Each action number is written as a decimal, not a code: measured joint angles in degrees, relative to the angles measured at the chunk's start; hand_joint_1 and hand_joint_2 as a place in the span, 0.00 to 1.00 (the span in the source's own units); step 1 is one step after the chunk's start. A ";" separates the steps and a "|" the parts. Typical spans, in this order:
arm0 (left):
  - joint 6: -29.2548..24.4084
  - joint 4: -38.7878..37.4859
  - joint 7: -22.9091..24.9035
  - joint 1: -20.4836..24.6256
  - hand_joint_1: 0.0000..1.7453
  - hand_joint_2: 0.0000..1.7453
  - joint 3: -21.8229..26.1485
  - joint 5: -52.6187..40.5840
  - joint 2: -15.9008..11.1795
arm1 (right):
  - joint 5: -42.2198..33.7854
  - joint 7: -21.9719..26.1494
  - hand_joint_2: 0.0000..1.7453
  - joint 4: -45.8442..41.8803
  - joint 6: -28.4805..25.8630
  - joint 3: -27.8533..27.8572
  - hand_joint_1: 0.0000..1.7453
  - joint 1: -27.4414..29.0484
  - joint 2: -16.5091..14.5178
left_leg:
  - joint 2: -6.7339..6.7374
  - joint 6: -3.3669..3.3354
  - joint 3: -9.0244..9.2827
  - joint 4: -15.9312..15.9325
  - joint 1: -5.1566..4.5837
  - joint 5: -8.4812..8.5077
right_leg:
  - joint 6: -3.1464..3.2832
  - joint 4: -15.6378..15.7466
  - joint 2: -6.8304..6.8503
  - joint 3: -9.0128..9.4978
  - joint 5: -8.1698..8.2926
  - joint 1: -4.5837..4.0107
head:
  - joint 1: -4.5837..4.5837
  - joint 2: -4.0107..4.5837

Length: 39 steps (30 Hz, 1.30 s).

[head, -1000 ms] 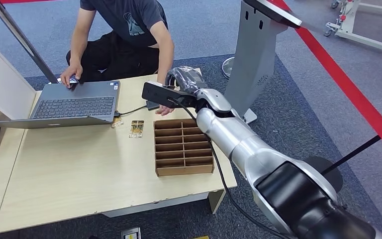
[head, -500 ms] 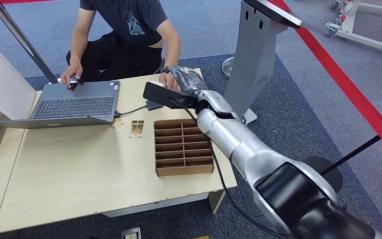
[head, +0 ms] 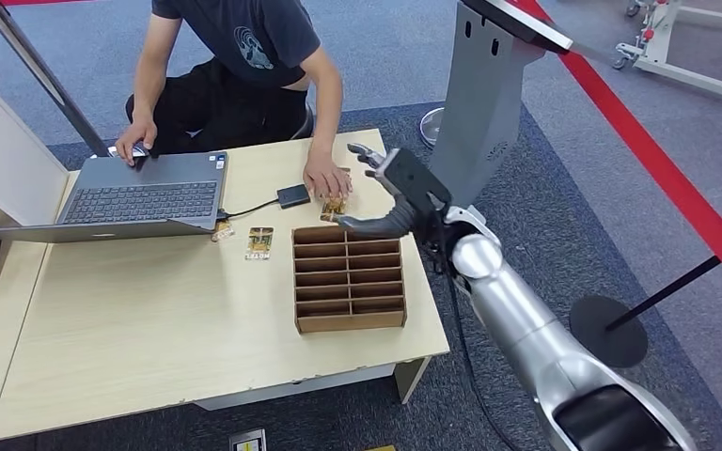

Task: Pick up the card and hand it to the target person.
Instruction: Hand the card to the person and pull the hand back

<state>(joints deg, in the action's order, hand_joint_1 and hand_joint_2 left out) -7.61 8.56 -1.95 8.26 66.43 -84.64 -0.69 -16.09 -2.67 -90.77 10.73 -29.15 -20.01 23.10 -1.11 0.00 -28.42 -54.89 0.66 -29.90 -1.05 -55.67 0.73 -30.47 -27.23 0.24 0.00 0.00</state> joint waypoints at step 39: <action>1.75 -0.10 2.68 0.23 0.00 0.00 -3.26 -3.33 0.10 | 19.66 -8.06 0.00 80.94 -27.94 32.82 0.00 14.85 -13.99 | 0.44 0.13 0.60 0.45 0.08 -0.34 | 0.07 0.24 -0.44 0.32 -0.30 -0.06 | 0.00 0.00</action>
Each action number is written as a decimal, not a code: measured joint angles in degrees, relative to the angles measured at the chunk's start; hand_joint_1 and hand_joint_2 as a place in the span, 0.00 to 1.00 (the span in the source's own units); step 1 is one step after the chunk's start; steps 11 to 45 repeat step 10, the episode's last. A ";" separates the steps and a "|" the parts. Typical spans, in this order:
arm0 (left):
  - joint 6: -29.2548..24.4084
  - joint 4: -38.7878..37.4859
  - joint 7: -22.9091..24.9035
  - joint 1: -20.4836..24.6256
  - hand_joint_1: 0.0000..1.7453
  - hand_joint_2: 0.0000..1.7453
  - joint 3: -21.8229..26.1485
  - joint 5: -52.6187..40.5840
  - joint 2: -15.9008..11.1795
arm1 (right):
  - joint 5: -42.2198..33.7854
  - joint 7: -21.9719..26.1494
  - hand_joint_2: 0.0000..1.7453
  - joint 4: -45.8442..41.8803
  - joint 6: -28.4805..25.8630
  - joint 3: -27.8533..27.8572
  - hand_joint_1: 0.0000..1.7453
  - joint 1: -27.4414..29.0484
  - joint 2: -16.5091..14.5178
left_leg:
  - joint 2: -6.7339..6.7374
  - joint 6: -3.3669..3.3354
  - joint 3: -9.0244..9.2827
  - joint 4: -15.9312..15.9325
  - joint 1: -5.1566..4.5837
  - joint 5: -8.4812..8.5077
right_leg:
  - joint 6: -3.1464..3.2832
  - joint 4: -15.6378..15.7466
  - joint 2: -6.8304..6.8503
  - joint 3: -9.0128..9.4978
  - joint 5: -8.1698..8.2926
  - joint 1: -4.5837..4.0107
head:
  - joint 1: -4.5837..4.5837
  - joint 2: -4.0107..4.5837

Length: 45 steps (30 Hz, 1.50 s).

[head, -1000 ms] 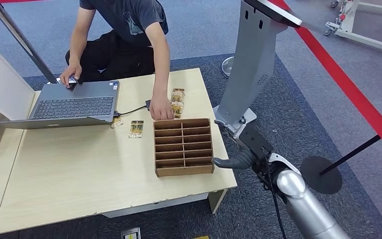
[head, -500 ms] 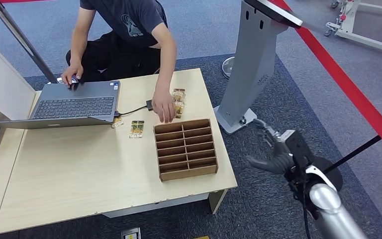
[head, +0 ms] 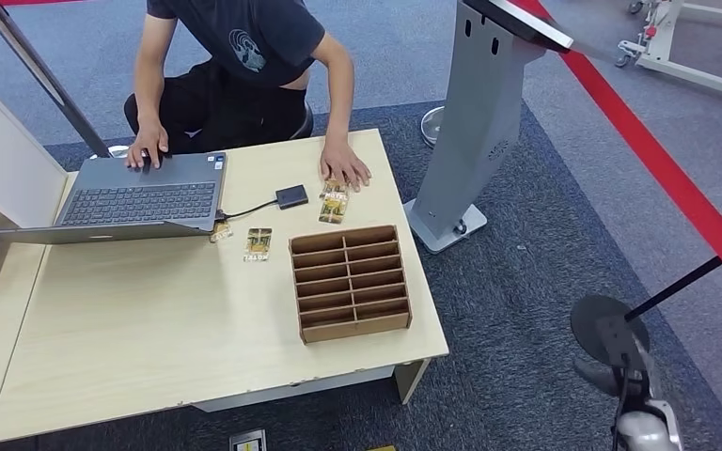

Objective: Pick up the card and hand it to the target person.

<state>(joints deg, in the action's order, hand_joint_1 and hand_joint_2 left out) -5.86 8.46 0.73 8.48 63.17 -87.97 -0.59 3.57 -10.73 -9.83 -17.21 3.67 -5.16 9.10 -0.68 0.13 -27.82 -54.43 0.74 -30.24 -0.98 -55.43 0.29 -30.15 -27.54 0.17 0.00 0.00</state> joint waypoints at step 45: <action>3.50 0.06 2.68 0.11 1.00 1.00 -4.13 -2.03 1.60 | 4.09 0.38 1.00 -0.87 1.91 -4.98 1.00 -1.79 -3.21 | 0.36 0.09 -0.07 -0.01 -0.09 -0.11 | 0.12 -0.34 -0.34 -0.35 -0.12 0.11 | 0.00 0.00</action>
